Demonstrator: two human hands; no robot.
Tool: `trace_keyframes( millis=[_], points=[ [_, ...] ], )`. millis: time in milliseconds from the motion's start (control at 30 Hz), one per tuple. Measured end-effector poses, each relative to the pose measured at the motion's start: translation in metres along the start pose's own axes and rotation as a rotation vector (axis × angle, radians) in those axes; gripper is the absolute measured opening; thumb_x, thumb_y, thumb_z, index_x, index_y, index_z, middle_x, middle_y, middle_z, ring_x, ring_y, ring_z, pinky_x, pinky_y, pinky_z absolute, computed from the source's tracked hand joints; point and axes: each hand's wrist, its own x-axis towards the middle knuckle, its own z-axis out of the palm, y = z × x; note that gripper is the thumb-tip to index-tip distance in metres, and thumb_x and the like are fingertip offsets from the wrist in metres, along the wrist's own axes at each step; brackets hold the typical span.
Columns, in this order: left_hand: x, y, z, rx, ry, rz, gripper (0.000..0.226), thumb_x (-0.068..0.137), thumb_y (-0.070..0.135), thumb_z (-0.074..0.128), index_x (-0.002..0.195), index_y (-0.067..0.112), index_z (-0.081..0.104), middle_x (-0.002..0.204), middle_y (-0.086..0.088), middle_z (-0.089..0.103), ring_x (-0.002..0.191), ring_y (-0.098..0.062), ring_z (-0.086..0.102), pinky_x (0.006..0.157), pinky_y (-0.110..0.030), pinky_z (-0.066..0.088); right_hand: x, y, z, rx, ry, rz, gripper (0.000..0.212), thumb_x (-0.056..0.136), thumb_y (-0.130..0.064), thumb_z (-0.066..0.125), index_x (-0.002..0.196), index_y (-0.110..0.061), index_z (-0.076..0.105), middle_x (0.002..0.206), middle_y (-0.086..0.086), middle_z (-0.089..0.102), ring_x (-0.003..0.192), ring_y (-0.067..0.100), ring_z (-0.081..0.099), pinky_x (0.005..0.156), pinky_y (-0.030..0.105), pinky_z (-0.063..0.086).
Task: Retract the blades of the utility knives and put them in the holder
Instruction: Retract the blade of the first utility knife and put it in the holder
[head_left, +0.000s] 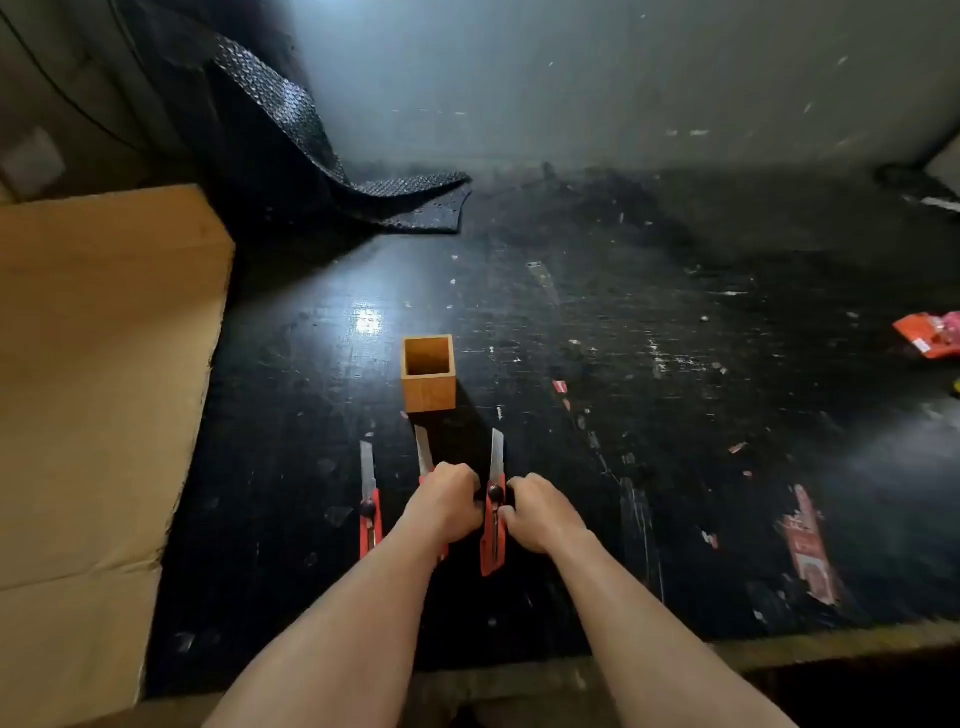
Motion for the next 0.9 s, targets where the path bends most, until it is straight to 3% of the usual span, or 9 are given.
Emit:
trace_keyframes(
  millis=[100,200,367,533,633,733,900],
  points=[
    [0.003,0.005,0.011,-0.042,0.009,-0.052,0.011,0.093,0.022,0.069,0.094,0.015,0.078,0.086,-0.002,0.073,0.075,-0.016,0.07,0.065,-0.03,0.057,0.0,0.002,0.004,0.076,0.006,0.022,0.034,0.097,-0.028,0.063,0.129,-0.015,0.062,0.125,0.007,0.061,0.112,0.027,0.065,0.094,0.041,0.055],
    [0.002,0.014,0.019,-0.113,0.06,-0.121,0.01,0.095,0.021,0.07,0.095,0.015,0.078,0.087,-0.001,0.074,0.076,-0.013,0.068,0.066,-0.027,0.054,-0.001,0.004,0.007,0.2,0.016,0.067,0.037,0.097,-0.02,0.064,0.134,-0.018,0.06,0.124,0.005,0.063,0.11,0.023,0.066,0.097,0.042,0.057],
    [-0.001,0.018,0.028,-0.271,0.131,-0.177,0.01,0.092,0.016,0.073,0.101,0.016,0.079,0.094,-0.002,0.078,0.086,-0.012,0.073,0.08,-0.032,0.064,-0.003,0.007,0.005,0.422,0.033,0.131,0.025,0.098,-0.01,0.062,0.116,-0.027,0.061,0.099,0.001,0.071,0.091,0.014,0.07,0.08,0.032,0.06],
    [0.0,0.025,0.012,-0.385,0.251,-0.147,0.023,0.09,0.01,0.075,0.112,0.014,0.078,0.108,-0.002,0.078,0.1,-0.014,0.073,0.086,-0.029,0.062,-0.005,0.006,-0.01,0.588,0.144,0.091,0.024,0.097,-0.009,0.063,0.11,-0.028,0.062,0.093,-0.005,0.071,0.086,0.006,0.067,0.069,0.021,0.052],
    [0.001,0.03,-0.009,-0.471,0.335,-0.145,0.022,0.09,0.009,0.075,0.11,0.015,0.078,0.106,0.001,0.077,0.099,-0.013,0.073,0.081,-0.023,0.058,-0.003,-0.004,-0.027,0.645,0.223,0.016,0.026,0.093,-0.007,0.067,0.108,-0.028,0.065,0.095,-0.005,0.071,0.087,0.006,0.068,0.071,0.023,0.054],
    [0.001,0.032,-0.035,-0.619,0.386,-0.135,0.022,0.088,0.008,0.077,0.109,0.016,0.077,0.098,0.006,0.076,0.093,-0.009,0.072,0.076,-0.017,0.056,0.0,-0.019,-0.05,0.69,0.266,-0.079,0.026,0.089,-0.005,0.072,0.107,-0.024,0.068,0.099,-0.004,0.074,0.09,0.012,0.072,0.082,0.036,0.062],
    [-0.001,0.024,-0.087,-0.895,0.36,-0.083,0.029,0.089,-0.002,0.075,0.116,0.008,0.075,0.101,-0.007,0.08,0.091,-0.022,0.079,0.082,-0.042,0.066,0.003,-0.048,-0.088,0.777,0.299,-0.231,0.027,0.091,-0.005,0.072,0.115,-0.016,0.067,0.104,0.0,0.076,0.096,0.016,0.074,0.084,0.038,0.064]
  ],
)
